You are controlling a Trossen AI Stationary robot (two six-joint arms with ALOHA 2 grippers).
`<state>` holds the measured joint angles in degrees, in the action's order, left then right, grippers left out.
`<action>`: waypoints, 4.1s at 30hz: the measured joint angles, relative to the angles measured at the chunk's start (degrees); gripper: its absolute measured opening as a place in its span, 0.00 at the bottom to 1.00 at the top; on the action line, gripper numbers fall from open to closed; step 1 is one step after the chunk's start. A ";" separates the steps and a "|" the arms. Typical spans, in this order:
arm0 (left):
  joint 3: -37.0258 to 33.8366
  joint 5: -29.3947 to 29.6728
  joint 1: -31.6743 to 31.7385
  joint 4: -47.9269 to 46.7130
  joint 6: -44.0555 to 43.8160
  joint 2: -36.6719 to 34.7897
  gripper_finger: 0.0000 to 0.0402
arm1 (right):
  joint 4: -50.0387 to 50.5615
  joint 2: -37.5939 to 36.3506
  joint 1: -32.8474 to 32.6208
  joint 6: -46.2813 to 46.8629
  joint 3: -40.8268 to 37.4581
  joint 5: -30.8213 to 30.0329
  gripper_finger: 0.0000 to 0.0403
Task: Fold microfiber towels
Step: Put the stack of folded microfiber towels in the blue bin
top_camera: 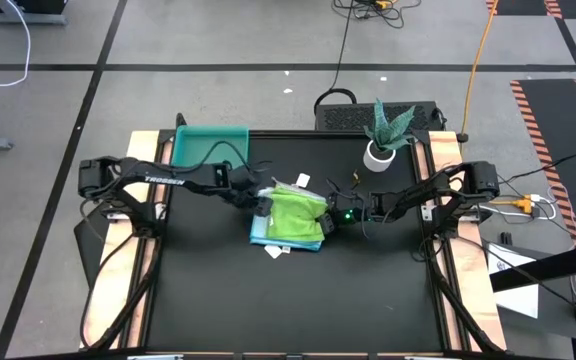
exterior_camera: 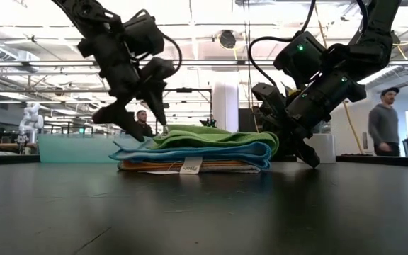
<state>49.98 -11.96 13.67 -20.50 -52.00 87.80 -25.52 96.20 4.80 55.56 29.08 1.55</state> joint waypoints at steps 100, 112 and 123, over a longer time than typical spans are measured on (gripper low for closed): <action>0.13 14.68 -8.42 4.54 -9.21 -13.22 0.61 | -2.88 -0.11 0.07 -2.35 0.00 1.45 0.04; 0.14 15.33 -13.62 8.79 -11.67 -2.65 0.61 | -2.90 -0.11 0.09 -2.31 0.01 1.32 0.04; 0.15 16.26 -14.08 7.18 -16.30 5.49 0.61 | -2.95 -0.11 0.09 -2.28 0.00 1.30 0.04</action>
<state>50.13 4.30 -0.40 -13.32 -68.30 93.29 -28.46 96.09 4.89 53.28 29.08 2.85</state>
